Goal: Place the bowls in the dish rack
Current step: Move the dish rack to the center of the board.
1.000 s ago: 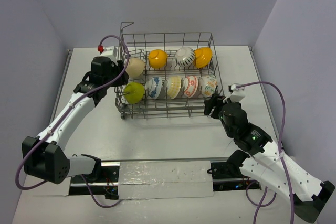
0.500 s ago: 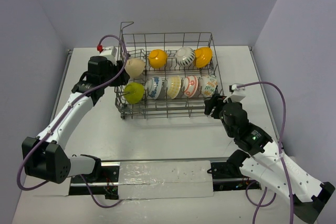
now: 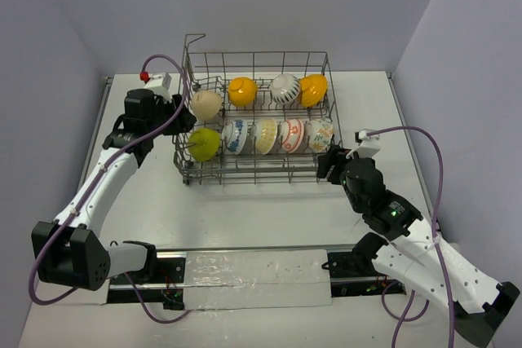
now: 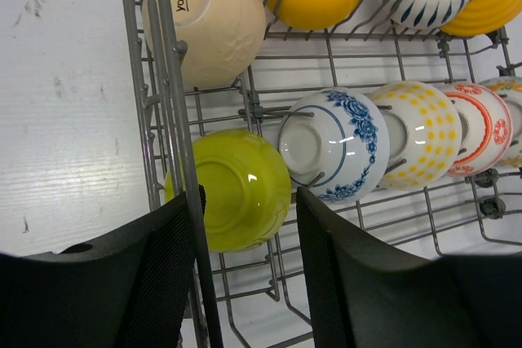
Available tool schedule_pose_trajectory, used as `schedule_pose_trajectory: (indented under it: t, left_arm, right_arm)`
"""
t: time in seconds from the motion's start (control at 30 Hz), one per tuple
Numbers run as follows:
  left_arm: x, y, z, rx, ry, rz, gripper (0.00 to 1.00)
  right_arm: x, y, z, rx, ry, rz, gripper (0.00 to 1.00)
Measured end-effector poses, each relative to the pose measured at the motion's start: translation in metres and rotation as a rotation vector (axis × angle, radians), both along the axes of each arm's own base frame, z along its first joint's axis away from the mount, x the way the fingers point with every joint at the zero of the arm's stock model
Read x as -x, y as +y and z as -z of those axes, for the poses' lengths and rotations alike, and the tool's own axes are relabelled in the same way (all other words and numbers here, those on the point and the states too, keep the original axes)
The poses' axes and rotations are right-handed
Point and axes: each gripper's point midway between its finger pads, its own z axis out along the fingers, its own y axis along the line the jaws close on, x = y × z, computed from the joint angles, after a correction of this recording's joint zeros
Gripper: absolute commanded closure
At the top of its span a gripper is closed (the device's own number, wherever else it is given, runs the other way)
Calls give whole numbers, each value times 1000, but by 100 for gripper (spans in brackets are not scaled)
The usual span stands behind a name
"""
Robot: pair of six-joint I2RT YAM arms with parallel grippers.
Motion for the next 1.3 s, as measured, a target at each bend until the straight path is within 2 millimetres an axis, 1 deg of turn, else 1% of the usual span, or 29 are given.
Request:
schedule_pose_trajectory:
  t: [0.1,0.27,0.53,0.93,1.3]
  left_arm:
    - [0,8,-1,0,-1,-21,41]
    - [2,17,2,-3,16,-42,41]
    - [4,17,5,32,27,-13,40]
    - [4,15,0,157,47,67,38]
    - [5,21,-5,272,46,104,38]
  right_arm:
    - [0,0,0,-1,0,-2,28]
    - [0,1,0,-3,2,-8,28]
    - [0,2,0,-3,3,-10,28]
    - [0,4,2,-1,10,-17,27]
    - [0,7,4,0,16,-33,27]
